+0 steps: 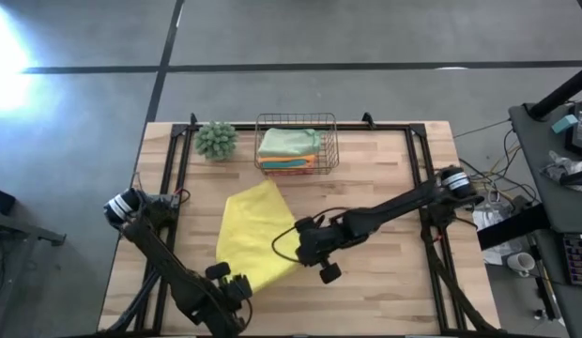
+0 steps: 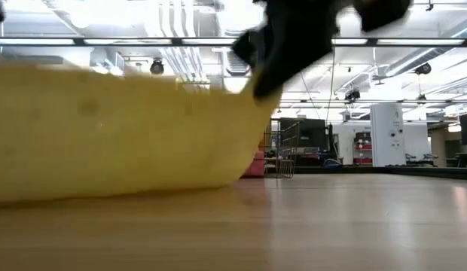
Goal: Fold microfiber towels
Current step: Fold the yellow microfiber towel
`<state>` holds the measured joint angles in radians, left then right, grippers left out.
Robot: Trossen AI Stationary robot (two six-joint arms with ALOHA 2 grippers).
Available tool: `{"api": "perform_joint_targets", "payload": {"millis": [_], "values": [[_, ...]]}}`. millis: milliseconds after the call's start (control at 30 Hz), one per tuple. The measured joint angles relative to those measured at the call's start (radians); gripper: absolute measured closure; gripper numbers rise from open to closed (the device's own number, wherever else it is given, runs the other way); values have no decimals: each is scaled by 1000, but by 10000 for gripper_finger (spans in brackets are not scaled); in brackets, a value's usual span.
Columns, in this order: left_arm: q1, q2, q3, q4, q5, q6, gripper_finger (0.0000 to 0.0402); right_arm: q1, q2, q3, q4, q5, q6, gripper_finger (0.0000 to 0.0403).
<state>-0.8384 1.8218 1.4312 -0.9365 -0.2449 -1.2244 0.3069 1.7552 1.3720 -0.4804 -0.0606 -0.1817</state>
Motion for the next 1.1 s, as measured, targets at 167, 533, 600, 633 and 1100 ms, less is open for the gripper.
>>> {"api": "perform_joint_targets", "payload": {"millis": [167, 533, 600, 633, 1100], "values": [[27, -43, 82, -148, -30, 9, 402, 0, -130, 13, -1, 51, 64, 394], [84, -60, 327, -552, -219, 87, 401, 5, -252, 104, -25, 165, 176, 394], [96, -60, 360, -591, -245, 119, 401, 9, -252, 140, -25, 182, 178, 394], [101, -61, 374, -608, -260, 134, 401, 9, -253, 160, -35, 194, 175, 394], [187, -165, 481, -635, -447, 387, 401, 9, -254, 352, -188, 333, 183, 394]]}}
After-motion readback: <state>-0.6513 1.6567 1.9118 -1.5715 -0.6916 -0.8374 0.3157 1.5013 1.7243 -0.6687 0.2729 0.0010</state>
